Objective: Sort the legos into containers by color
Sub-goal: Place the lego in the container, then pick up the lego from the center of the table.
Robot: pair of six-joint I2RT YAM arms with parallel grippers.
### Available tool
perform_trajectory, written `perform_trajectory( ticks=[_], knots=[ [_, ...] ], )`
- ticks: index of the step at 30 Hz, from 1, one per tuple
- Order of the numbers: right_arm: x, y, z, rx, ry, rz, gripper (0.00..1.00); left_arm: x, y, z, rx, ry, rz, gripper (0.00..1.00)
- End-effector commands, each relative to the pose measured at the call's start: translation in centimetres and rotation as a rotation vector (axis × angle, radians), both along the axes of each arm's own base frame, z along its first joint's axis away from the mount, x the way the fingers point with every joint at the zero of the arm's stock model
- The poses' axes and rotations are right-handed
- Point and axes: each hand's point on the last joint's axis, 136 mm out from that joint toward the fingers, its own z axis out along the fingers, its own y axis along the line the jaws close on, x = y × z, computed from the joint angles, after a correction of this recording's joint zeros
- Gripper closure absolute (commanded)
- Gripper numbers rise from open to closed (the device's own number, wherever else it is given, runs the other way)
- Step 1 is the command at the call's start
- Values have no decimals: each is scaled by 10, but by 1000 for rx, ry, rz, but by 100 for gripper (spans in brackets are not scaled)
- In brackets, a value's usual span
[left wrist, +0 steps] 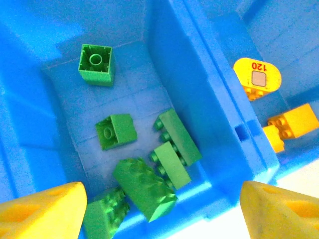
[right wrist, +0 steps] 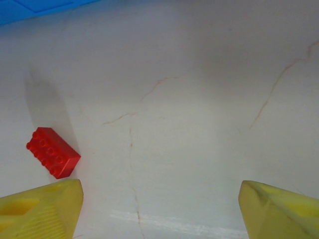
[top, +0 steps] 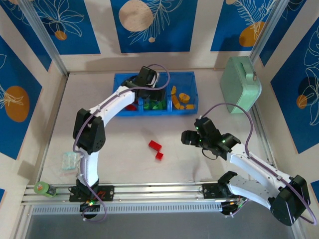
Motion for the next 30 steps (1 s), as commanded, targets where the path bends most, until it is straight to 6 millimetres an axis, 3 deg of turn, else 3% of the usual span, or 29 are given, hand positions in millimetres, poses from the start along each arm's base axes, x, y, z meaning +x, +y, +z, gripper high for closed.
perform_trajectory(
  ticks=[1,6,17,21,30],
  knots=[
    [2,21,19,45,-54,91,18,-17,7,41,-63,-70,-15,20],
    [-4,47,22,12,-69,242,17,-50,23,55,-116,-110,-8,20],
    [-9,121,12,-86,19,598,15,-135,89,43,-164,-139,93,21],
    [-3,142,-1,-163,60,683,17,-167,111,28,-194,-125,135,21],
    [6,171,-40,-302,172,799,19,-233,143,-29,-259,-14,187,22]
  ],
)
